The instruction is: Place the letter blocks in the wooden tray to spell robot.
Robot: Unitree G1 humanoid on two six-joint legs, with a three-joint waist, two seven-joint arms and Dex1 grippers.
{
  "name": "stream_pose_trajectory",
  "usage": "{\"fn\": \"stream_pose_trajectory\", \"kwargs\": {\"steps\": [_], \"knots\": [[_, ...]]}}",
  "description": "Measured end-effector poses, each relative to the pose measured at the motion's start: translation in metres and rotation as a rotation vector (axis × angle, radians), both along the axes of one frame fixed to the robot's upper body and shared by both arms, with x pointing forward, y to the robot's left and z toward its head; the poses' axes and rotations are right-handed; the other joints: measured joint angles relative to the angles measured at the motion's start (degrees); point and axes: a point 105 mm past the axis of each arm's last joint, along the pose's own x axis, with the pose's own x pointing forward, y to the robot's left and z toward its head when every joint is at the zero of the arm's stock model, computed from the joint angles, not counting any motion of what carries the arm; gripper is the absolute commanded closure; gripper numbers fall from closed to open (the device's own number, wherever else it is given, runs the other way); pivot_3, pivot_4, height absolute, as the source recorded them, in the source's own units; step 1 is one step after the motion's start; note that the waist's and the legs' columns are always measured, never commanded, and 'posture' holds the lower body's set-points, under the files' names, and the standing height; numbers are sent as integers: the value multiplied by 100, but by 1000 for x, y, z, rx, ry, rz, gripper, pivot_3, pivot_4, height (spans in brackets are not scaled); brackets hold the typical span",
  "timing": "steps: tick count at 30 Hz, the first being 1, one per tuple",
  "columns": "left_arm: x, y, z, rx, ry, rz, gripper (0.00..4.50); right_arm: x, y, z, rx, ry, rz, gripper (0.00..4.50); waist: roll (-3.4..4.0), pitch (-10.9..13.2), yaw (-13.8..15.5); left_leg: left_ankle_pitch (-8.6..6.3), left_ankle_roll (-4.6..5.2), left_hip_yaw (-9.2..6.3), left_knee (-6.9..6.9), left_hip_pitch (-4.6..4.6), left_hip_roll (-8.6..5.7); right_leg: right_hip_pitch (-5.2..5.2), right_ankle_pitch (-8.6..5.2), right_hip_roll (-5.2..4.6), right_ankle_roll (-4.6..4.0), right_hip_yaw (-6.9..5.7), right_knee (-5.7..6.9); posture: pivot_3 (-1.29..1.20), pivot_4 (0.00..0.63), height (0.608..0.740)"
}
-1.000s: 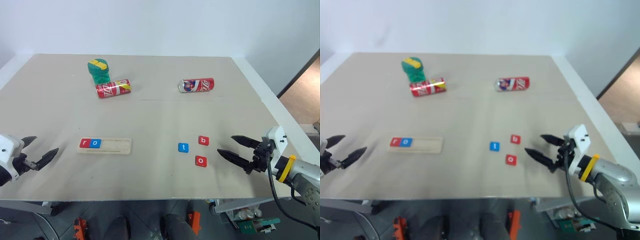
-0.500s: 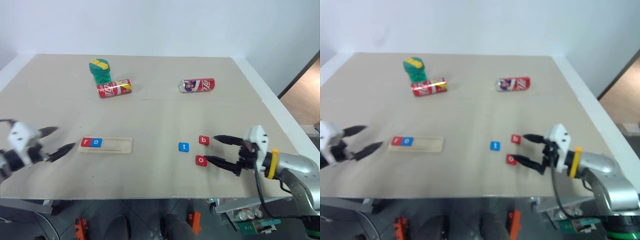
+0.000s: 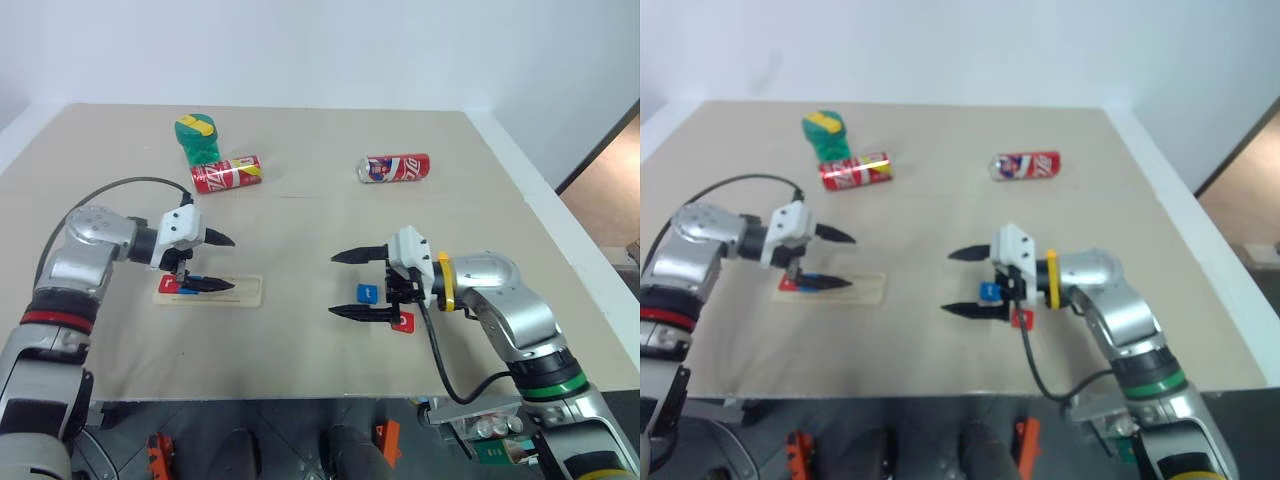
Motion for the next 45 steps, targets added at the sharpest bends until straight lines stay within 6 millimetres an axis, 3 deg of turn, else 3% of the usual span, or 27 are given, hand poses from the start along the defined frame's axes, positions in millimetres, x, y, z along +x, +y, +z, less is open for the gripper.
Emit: {"fn": "stream_pose_trajectory", "kwargs": {"steps": [5, 13, 26, 31, 38, 41, 45], "knots": [[-2, 2, -15, 42, 79, -31, 0, 1, 1, -2, -4, -6, -6, 7, 0, 0, 7, -4, 6, -20, 5, -33, -1, -25, 2, -3, -4, -19, 1, 0, 150, 740], [-2, -3, -18, 78, 102, -64, 0, -3, -3, -18, -12, 31, -41, 7, 1, 1, 6, -1, 1, -51, 23, -42, -2, -21, 8, -3, -15, -49, 11, 0, 150, 740], [-5, 2, -33, 142, 102, -95, 0, -1, 1, -15, -4, 19, -54, 7, 2, 1, 8, 10, 5, -77, 46, -34, -2, -19, 4, 4, -28, -72, 65, 0, 150, 740], [-1, 8, -34, 132, 110, -58, 1298, 1, 2, -15, -2, 21, -55, 0, 2, 0, -10, 10, 6, -83, 66, -21, 12, -10, -13, 26, -7, -72, 84, 0, 150, 740], [-1, 8, -36, 140, 103, -57, 1298, 1, 2, -16, -6, 18, -56, 0, 4, -1, -11, 13, 9, -83, 67, 0, 39, 3, -8, 54, -27, -73, 90, 0, 150, 740], [-8, -12, -34, 159, 94, -122, 1298, 3, 0, -16, -11, 15, -64, 0, 6, 0, 3, 12, 9, -81, 68, -7, 39, 3, -14, 47, -22, -72, 88, 0, 150, 740], [-23, -60, -34, 135, 96, -197, 1298, 5, -3, -18, -14, 15, -77, 0, 8, 1, 25, 12, 9, -84, 77, -17, 28, 3, -17, 32, -15, -74, 87, 0, 150, 740]]}}
